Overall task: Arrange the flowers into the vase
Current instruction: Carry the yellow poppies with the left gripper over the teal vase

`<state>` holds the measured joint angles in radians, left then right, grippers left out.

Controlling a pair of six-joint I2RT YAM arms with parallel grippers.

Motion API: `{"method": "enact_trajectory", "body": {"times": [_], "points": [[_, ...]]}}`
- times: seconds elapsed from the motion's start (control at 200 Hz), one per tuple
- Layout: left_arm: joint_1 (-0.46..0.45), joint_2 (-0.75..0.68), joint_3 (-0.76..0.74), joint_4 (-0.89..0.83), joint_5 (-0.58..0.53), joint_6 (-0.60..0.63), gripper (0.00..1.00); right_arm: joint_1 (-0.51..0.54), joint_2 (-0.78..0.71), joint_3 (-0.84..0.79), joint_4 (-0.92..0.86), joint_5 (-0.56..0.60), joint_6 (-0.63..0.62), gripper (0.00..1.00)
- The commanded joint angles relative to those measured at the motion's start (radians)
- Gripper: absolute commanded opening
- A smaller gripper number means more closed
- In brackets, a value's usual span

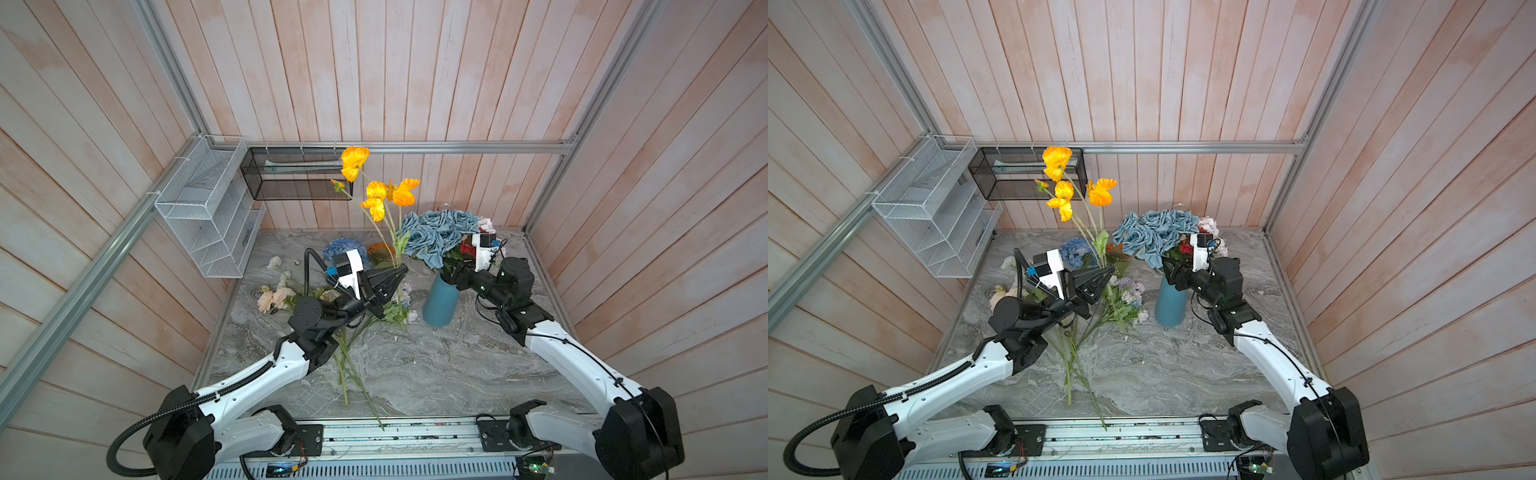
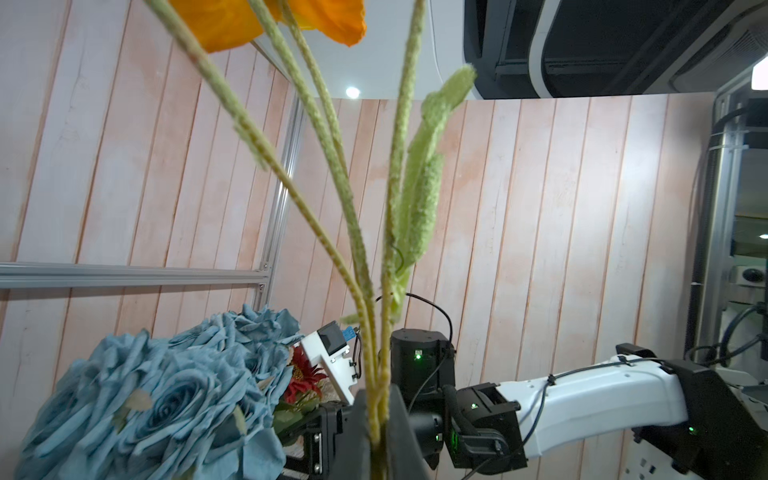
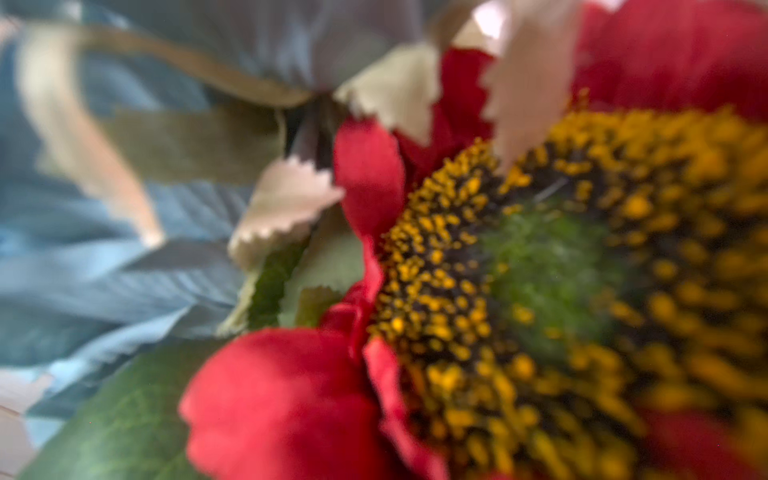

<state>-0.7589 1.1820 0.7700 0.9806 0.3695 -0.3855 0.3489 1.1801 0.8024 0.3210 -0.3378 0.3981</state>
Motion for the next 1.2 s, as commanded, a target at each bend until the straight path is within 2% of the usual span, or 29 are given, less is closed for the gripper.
{"method": "enact_trajectory", "body": {"times": [0.0,0.165,0.445,0.6,0.68,0.865,1.195], "points": [[-0.011,0.034,0.058,0.135,-0.021,0.021,0.0,-0.004,-0.006,0.02,0.019,-0.046,0.035,0.66],[-0.016,0.098,0.084,0.244,-0.066,0.005,0.0,-0.002,-0.042,0.002,-0.015,-0.083,0.031,0.67],[-0.028,0.221,0.152,0.346,-0.1,-0.01,0.0,-0.008,-0.115,0.02,-0.207,-0.089,-0.049,0.78],[-0.037,0.27,0.179,0.407,-0.12,-0.012,0.0,-0.013,-0.114,0.032,-0.27,-0.08,-0.075,0.8],[-0.042,0.293,0.2,0.436,-0.123,-0.021,0.0,-0.013,-0.115,0.027,-0.27,-0.039,-0.075,0.79],[-0.047,0.353,0.262,0.501,-0.127,-0.039,0.0,-0.013,-0.134,0.031,-0.236,0.01,-0.076,0.7],[-0.066,0.511,0.357,0.625,-0.153,0.051,0.0,-0.014,-0.189,0.021,-0.248,0.094,-0.098,0.71]]}}
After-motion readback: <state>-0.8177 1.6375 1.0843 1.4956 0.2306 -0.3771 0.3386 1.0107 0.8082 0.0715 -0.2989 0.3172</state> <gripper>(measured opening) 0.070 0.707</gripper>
